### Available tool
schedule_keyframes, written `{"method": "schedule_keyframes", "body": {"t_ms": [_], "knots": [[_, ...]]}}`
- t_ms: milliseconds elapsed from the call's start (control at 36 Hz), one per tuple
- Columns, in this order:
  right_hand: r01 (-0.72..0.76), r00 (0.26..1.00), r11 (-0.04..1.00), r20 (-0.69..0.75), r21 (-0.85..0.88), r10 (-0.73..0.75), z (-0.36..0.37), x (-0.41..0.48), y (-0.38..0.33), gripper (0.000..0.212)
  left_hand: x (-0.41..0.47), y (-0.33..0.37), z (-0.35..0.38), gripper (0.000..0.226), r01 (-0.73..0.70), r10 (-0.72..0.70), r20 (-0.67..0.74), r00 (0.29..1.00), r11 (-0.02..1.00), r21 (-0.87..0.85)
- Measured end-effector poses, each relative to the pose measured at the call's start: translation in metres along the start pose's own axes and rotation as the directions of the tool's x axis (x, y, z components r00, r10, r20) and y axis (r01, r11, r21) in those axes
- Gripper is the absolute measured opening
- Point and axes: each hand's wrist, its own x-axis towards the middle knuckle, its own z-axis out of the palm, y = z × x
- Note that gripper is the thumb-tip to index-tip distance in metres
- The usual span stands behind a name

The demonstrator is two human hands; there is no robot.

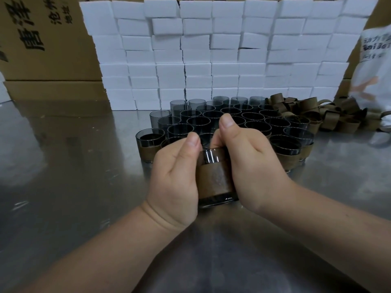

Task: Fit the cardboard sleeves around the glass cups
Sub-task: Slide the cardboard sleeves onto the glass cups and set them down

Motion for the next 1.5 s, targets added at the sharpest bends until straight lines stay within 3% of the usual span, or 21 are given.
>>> {"method": "schedule_keyframes", "body": {"t_ms": [611, 889, 1111, 1222, 1306, 1417, 1500], "knots": [[0.031, 0.999, 1.0, -0.03, -0.002, -0.031, 0.0, -0.001, 0.0, 0.053, 0.004, -0.001, -0.002, 0.05, 0.097, -0.096, 0.036, 0.995, 0.994, -0.054], [0.055, 0.998, 0.998, -0.009, 0.007, -0.055, -0.001, -0.001, -0.002, 0.054, 0.003, 0.001, -0.002, 0.048, 0.07, -0.067, 0.049, 0.997, 0.996, -0.056], [0.06, 0.996, 0.998, -0.059, -0.025, -0.061, 0.003, 0.001, 0.002, 0.054, 0.003, -0.008, -0.003, 0.049, 0.077, -0.079, -0.021, 0.997, 0.994, -0.083], [0.09, 0.994, 0.994, -0.056, -0.063, -0.094, 0.002, 0.002, 0.004, 0.053, 0.002, -0.017, -0.005, 0.064, -0.01, 0.011, -0.05, 0.999, 0.999, 0.032], [0.099, 0.992, 0.988, -0.066, -0.116, -0.107, -0.002, 0.006, 0.001, 0.054, 0.007, -0.021, -0.01, 0.064, -0.178, 0.196, -0.096, 0.976, 0.97, 0.163], [0.032, 0.979, 0.996, -0.196, -0.089, -0.049, -0.011, 0.015, -0.008, 0.054, 0.008, -0.024, -0.017, 0.052, -0.284, 0.366, -0.08, 0.927, 0.826, 0.487], [-0.027, 0.925, 0.999, -0.379, -0.031, 0.013, -0.025, 0.029, -0.015, 0.055, 0.006, -0.024, -0.016, 0.048, -0.206, 0.279, 0.026, 0.96, 0.64, 0.74]]}}
